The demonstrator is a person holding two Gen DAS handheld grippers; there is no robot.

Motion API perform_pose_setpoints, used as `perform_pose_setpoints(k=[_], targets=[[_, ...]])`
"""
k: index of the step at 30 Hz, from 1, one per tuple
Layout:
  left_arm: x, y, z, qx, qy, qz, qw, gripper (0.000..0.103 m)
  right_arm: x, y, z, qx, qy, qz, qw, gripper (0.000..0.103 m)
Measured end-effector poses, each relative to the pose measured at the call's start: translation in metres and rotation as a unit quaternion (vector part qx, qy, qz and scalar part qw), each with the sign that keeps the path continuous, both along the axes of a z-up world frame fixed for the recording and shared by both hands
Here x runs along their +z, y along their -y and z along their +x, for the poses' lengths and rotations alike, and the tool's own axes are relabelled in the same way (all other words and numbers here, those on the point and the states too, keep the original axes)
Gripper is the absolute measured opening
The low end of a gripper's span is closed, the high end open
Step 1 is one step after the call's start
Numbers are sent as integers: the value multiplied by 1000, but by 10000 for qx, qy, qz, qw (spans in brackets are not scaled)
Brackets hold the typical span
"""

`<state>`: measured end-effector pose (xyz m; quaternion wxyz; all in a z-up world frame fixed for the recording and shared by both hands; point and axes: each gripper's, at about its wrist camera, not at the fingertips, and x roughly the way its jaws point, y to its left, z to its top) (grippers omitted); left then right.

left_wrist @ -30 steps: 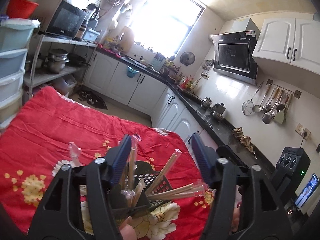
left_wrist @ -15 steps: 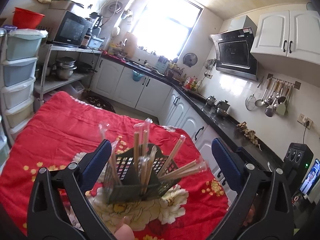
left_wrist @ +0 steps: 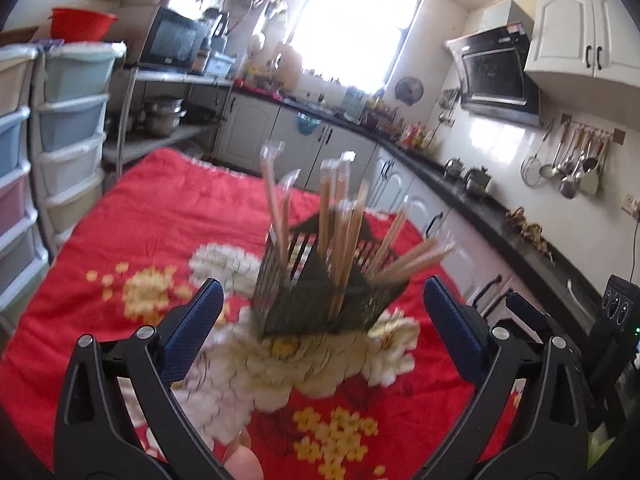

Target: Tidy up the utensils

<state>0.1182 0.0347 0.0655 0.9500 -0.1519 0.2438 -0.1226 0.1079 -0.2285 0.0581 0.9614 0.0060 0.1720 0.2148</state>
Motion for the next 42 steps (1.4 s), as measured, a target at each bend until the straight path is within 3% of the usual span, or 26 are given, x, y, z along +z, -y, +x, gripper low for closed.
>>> perform_pose_setpoints(k=[7, 14, 17, 25, 34, 42], targets=[[-38, 3, -11, 254, -439, 250, 9984, 92, -40, -3, -7, -42, -595, -109, 9982, 94], [-68, 14, -25, 582, -582, 581, 9949, 92, -69, -11, -23, -81, -639, -360, 9973, 95], [-76, 22, -30, 634, -557, 905, 9923, 92, -74, -11, -31, -128, -487, -337, 9982, 96], [-75, 36, -49, 862, 112, 1074, 9904, 92, -70, -9, -47, -378, 245, -267, 9986, 96], [-74, 45, -68, 948, 837, 1012, 9868, 92, -64, 3, -66, -615, 977, 60, 9933, 97], [-76, 44, -69, 986, 928, 986, 9859, 92, -66, 6, -73, -671, 1120, 189, 9913, 97]])
